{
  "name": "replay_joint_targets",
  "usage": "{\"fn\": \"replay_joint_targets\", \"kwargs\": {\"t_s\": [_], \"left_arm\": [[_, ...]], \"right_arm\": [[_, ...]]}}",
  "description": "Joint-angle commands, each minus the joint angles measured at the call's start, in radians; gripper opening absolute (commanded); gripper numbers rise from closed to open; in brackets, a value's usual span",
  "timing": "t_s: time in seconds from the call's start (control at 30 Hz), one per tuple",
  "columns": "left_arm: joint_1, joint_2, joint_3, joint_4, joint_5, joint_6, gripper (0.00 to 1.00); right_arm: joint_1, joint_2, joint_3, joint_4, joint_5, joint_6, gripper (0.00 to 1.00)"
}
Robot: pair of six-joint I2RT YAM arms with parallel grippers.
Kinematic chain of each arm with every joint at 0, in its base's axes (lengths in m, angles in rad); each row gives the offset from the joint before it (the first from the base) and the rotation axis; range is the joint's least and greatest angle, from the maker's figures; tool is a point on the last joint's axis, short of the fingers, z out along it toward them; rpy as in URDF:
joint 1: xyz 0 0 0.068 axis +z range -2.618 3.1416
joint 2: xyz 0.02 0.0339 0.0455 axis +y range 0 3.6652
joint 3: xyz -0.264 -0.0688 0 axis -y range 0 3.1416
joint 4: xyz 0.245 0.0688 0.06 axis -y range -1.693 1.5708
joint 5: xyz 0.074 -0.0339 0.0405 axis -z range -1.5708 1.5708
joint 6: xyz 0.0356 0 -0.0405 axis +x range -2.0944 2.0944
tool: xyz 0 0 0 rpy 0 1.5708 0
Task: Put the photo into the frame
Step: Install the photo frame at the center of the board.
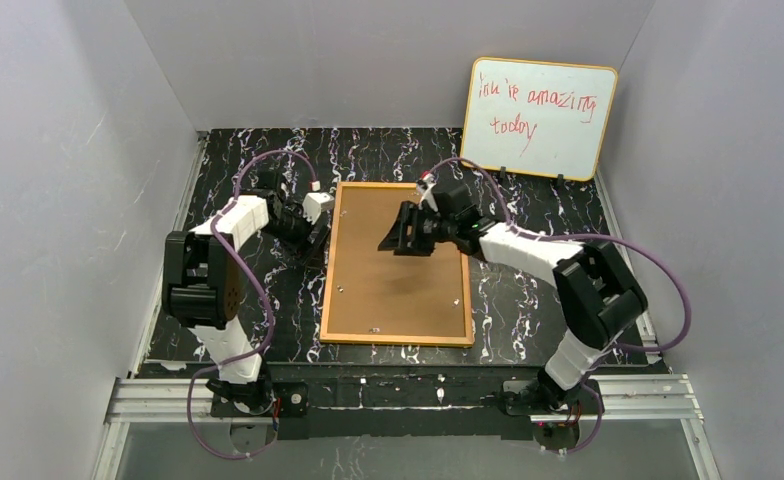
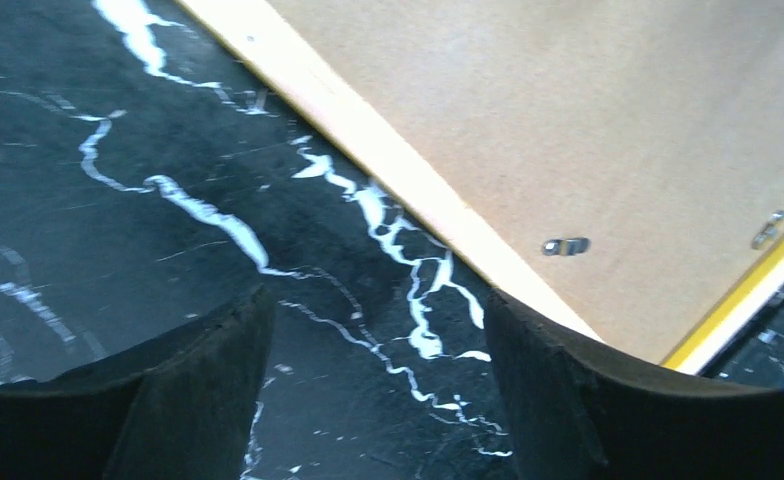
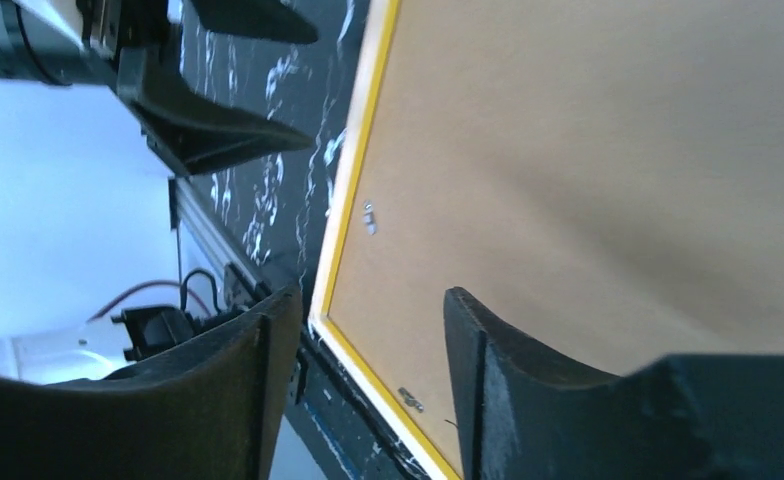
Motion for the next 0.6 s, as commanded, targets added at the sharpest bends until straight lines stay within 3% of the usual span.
{"fn": "replay_joint_targets", "kwargs": {"t_s": [0.0, 0.2, 0.57], "left_arm": [[0.001, 0.031, 0.010, -0.102, 0.137, -0.012, 0.68], [0.001, 0.121, 0.045, -0.155, 0.186, -0.008, 0.45], [0.001, 0.158, 0.062, -0.155, 0.198, -0.019, 0.41]], "right_arm": [[0.091, 0.052, 0.029, 0.157, -0.050, 0.002, 0.59], [0.170, 0.156, 0.081, 0.176, -0.065, -0.074, 0.52], [0.228, 0.307, 0.155, 0.167, -0.076, -0.130, 0.49]]}}
